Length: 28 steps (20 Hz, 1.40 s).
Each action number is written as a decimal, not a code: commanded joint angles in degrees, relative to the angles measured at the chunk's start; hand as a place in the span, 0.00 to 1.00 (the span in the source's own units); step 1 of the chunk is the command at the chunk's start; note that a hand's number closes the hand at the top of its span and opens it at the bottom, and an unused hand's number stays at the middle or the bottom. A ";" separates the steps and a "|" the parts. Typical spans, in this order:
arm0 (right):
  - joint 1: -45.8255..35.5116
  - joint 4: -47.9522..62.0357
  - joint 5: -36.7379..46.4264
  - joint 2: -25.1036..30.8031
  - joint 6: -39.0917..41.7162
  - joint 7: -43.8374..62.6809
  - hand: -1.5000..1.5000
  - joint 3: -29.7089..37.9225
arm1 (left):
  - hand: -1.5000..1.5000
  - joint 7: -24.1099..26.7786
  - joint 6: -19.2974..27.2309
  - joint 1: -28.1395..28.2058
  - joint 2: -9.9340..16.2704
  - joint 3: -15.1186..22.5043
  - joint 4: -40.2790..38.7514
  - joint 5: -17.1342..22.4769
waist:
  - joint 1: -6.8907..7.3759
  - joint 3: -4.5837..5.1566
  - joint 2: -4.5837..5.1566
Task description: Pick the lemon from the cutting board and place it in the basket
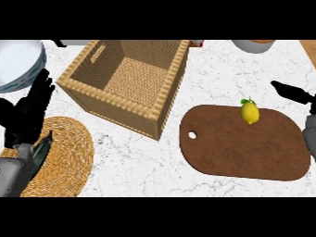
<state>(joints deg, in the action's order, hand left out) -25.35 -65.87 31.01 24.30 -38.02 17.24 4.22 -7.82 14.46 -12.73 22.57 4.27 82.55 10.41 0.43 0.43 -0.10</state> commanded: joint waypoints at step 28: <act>6.07 -24.29 2.21 -3.40 39.85 36.98 0.00 -4.85 | 0.50 -1.20 -5.05 3.49 -2.66 -4.86 3.23 -3.42 | -0.23 -0.43 0.10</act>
<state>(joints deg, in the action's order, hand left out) -19.46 -92.23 30.17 24.56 4.37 54.93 0.29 -8.11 11.13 -9.85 19.94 0.56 84.56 7.36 0.00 0.01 -0.05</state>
